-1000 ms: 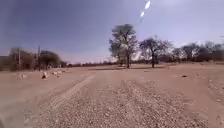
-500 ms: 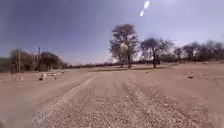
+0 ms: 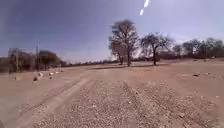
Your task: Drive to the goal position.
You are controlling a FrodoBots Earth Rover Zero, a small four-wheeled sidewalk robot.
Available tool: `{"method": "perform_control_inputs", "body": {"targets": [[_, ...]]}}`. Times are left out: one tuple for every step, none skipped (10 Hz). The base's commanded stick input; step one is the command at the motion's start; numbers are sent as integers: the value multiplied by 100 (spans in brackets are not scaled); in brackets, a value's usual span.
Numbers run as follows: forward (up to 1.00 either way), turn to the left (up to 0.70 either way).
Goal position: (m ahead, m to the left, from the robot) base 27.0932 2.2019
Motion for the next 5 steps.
{"method": "perform_control_inputs", "body": {"targets": [[85, 0], [85, 0], [85, 0], [85, 0], [85, 0]]}}
